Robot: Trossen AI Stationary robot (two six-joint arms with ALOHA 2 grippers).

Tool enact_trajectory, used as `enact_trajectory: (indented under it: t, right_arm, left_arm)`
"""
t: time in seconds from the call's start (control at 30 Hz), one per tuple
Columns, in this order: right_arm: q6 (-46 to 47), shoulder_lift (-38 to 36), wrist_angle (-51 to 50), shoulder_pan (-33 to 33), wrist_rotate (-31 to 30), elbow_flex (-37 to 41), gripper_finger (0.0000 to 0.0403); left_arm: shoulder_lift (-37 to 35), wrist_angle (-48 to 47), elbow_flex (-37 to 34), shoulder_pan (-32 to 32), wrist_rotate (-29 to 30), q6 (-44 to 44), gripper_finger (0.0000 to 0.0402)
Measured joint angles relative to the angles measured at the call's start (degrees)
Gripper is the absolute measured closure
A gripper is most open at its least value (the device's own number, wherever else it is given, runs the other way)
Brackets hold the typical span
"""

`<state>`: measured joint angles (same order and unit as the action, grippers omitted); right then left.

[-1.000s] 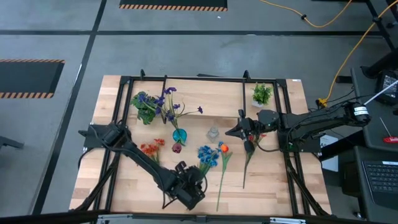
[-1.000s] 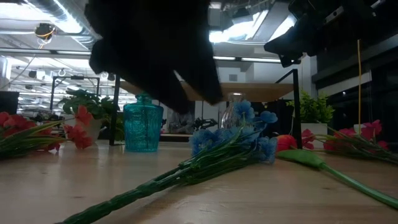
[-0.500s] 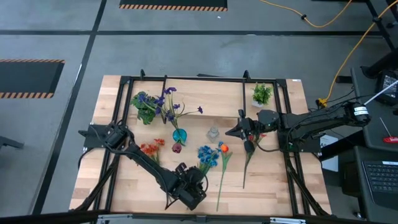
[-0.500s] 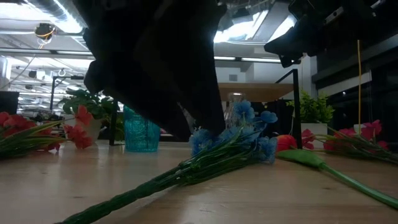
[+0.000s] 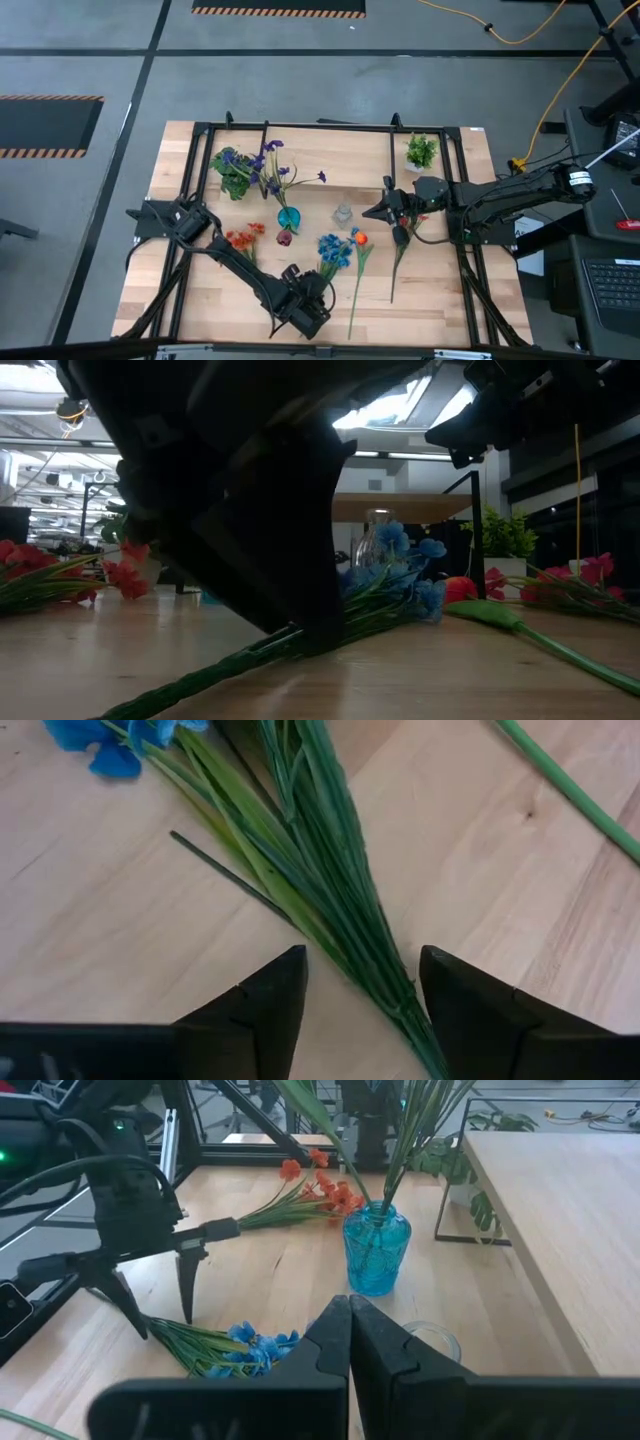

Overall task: Pick and place flowers into a vace then onto a shelf
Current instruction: Put the blue flowers into the transparent blue vase

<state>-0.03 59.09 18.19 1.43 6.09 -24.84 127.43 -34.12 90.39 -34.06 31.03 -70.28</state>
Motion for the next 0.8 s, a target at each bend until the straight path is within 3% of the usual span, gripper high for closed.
enact_trajectory:
  t: [0.17, 0.53, 0.67, 0.8]
  right_arm:
    - [0.0, 0.0, 0.0, 0.0, 0.0, 0.0, 0.0398]
    - [0.0, 0.0, -0.1, 0.0, 0.0, 0.0, 0.0398]
    - [0.0, 0.0, -0.1, 0.0, 0.0, 0.0, 0.0398]
    - [0.0, 0.0, -0.2, 0.0, 0.0, 0.0, 0.0398]
  left_arm:
    - [-0.1, -0.4, -0.1, -0.1, 0.4, 0.3, 0.0254]
    - [-0.1, 0.1, -0.1, -1.0, -0.3, -1.1, 0.0386]
    - [-1.1, -1.1, -0.2, -2.5, 0.0, -1.1, 0.0389]
    - [-3.8, -4.0, -0.2, -3.9, 4.8, -1.1, 0.0390]
